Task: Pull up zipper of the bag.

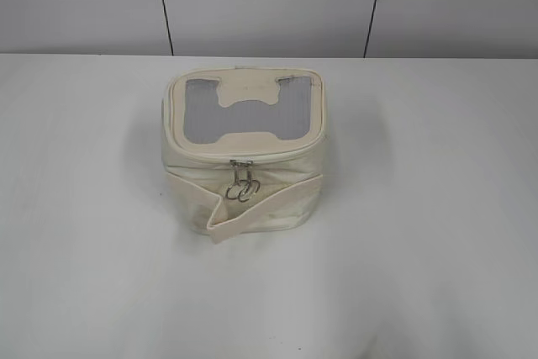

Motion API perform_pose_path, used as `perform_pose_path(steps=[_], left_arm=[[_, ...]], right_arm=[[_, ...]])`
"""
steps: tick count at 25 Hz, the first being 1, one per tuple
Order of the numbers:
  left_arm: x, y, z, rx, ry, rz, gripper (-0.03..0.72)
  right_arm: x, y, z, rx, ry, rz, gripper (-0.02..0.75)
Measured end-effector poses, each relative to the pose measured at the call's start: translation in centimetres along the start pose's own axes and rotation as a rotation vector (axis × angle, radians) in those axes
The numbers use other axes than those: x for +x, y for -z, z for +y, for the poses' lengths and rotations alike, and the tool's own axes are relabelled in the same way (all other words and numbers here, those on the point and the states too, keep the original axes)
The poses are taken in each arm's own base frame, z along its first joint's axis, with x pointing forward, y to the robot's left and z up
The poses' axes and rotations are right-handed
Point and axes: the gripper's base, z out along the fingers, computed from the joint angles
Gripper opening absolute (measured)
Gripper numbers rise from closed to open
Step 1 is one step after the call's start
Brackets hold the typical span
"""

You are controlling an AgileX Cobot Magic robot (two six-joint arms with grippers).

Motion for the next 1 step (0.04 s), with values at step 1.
perform_pose_path(steps=[1], left_arm=[[0.00, 0.00, 0.00, 0.000, 0.000, 0.000, 0.239]], right_arm=[[0.00, 0.00, 0.00, 0.000, 0.000, 0.000, 0.516]])
